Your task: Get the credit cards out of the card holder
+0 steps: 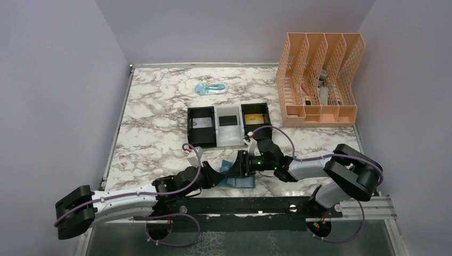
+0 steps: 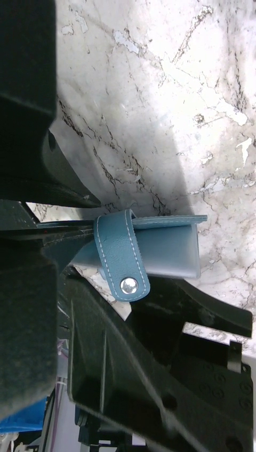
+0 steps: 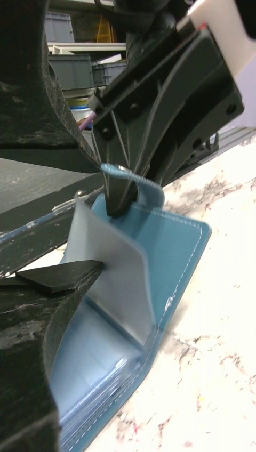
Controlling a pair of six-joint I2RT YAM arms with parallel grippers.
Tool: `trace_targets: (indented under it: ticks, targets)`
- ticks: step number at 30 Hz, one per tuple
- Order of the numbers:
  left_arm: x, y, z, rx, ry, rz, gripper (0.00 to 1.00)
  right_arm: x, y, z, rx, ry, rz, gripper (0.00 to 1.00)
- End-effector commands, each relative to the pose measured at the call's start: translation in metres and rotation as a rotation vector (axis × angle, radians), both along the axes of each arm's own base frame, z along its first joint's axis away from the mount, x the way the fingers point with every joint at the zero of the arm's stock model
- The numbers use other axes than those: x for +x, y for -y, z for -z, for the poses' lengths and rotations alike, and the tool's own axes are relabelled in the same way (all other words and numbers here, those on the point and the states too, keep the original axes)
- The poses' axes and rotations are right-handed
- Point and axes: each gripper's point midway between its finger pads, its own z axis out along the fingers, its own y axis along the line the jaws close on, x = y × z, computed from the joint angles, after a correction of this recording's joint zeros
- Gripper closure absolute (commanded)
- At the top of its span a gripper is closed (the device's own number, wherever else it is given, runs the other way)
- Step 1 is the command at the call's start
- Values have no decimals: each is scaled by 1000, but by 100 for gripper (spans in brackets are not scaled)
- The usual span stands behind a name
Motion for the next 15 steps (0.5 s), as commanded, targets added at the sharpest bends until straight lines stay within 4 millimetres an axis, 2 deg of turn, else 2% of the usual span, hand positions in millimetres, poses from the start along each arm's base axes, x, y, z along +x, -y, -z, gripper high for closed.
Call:
trace_targets:
  ticks: [1, 3, 7, 15]
  targets:
    - [-4, -4, 10, 19, -26, -1, 79, 7, -8, -25, 73, 64, 8, 38]
    - [-4, -4, 11, 19, -29, -3, 79, 12, -6, -15, 21, 44, 44, 38]
    - [-2, -4, 6, 4, -19, -8, 66, 18, 1, 5, -31, 0, 123, 41]
    - [-4, -4, 0, -43, -4, -2, 50, 22, -16, -12, 59, 37, 82, 38]
